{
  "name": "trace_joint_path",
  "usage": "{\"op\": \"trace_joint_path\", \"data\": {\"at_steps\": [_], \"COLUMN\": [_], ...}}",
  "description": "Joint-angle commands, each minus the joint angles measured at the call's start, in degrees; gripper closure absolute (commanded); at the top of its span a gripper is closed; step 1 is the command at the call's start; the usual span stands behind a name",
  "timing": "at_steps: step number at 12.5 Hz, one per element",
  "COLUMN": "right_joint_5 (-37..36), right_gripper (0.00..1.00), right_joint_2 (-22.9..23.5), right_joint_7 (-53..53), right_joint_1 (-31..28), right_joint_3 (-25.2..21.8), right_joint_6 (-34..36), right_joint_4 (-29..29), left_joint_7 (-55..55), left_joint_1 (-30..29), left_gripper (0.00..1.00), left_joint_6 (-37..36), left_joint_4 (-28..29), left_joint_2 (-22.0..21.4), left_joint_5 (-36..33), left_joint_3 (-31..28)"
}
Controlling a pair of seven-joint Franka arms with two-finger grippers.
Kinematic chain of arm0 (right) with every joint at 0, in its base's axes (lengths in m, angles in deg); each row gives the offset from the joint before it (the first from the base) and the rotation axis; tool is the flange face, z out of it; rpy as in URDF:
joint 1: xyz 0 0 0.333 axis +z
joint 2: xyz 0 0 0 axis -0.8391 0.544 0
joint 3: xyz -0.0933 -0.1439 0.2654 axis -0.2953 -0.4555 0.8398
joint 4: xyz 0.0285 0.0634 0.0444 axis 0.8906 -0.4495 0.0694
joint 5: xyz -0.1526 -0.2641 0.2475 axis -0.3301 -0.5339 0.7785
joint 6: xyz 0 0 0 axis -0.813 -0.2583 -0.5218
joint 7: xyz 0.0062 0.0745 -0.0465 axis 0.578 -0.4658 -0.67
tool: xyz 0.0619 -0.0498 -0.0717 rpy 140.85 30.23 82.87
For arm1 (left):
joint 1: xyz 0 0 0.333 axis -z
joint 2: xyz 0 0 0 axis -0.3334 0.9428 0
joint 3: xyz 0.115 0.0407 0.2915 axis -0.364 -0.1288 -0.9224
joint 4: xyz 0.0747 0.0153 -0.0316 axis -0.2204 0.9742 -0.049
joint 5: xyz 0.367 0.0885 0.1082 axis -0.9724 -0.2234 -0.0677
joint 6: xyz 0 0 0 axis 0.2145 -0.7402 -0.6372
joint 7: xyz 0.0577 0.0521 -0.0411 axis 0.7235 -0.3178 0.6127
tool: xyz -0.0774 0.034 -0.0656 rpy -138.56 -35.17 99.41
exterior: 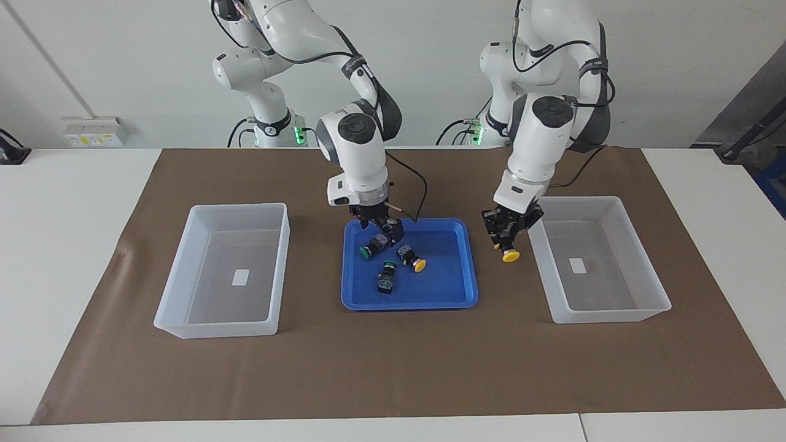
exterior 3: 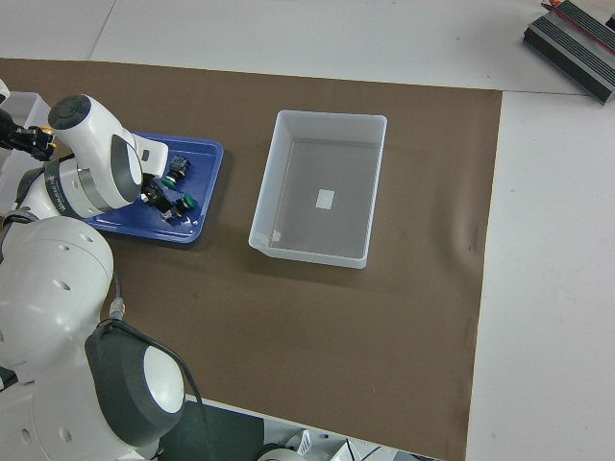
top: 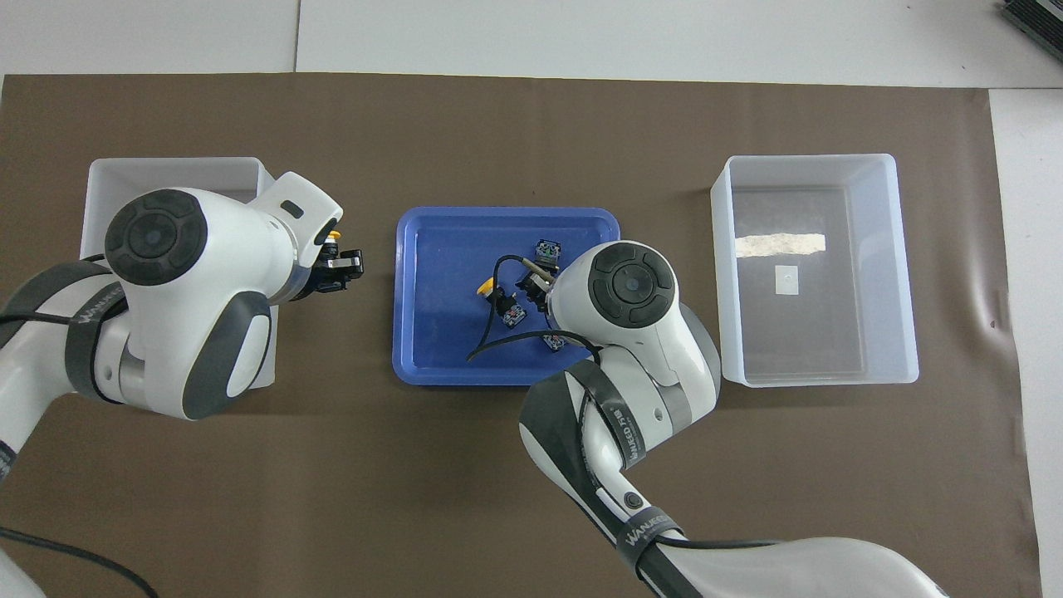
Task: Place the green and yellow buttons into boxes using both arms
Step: 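Release the yellow button in the box while the right gripper grasps green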
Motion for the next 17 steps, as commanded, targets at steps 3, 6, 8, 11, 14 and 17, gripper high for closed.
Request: {"op": "trace_joint_path", "data": {"at_steps": [3, 6, 8, 11, 14, 17], "right_joint_5": [0.53, -1.93, -2.11, -2.20, -3.16, -3.16], "right_gripper": [0.00, 0.07, 0.08, 0.09, 0.23, 0.27], "right_joint_2": [1.32, 3.17, 3.17, 3.26, 4.31, 4.93], "right_joint_7": [-6.65, -8.34, -8.42, -8.42, -8.95, -8.78], "right_joint_1": [0.86, 1.47, 1.74, 1.30, 0.95, 1.39], "right_joint_3": [-0.30, -0.30, -0.30, -0.30, -0.30, -0.30], "right_joint_6": [-0.29, -0.38, 0.67, 3.84, 1.83, 0.15], "right_joint_4": [-3.05, -2.52, -1.91, 0.46, 0.11, -0.77], "left_joint_7": [-15.22, -21.46, -22.08, -24.90, -25.95, -26.31], "left_joint_1": [-10.49, -14.28, -15.95, -17.45, -17.63, -17.63], "left_gripper": [1.00, 1.00, 1.00, 1.00, 1.00, 1.00], "left_joint_6": [4.05, 8.18, 9.78, 10.91, 12.40, 14.17], "left_joint_4": [-5.88, -6.23, -7.12, -6.59, -5.36, -5.10], "left_joint_2": [3.69, 5.53, 8.17, 11.08, 14.49, 15.39], "left_joint_5": [-0.82, -0.82, -0.82, -0.74, -0.74, -0.74], "left_joint_3": [0.51, 0.51, 0.68, 0.69, 0.69, 0.69]}}
